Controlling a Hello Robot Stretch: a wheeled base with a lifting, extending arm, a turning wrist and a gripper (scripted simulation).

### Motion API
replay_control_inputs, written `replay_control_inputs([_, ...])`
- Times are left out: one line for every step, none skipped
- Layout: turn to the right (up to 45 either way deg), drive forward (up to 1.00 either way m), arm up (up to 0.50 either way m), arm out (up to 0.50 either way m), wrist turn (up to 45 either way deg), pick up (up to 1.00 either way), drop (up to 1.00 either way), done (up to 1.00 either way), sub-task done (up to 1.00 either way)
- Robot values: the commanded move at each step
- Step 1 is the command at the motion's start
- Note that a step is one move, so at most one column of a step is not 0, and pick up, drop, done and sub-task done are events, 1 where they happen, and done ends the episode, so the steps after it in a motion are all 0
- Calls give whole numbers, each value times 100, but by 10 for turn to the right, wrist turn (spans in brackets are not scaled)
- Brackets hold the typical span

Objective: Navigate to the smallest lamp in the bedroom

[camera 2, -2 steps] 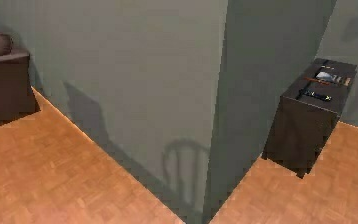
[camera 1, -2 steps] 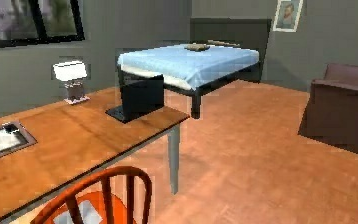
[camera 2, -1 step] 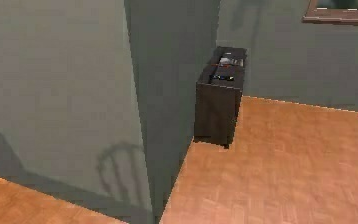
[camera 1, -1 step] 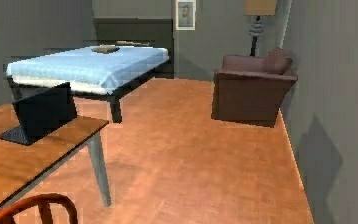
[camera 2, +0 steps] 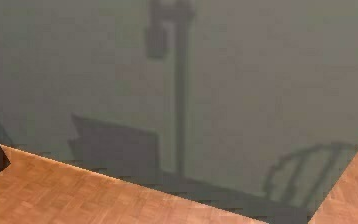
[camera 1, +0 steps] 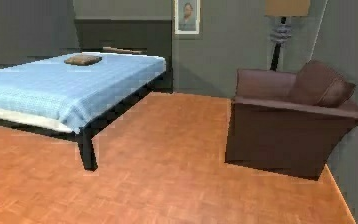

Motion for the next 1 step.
replay_control_inputs([90, 0, 0, 0, 0, 0, 0, 0, 0])
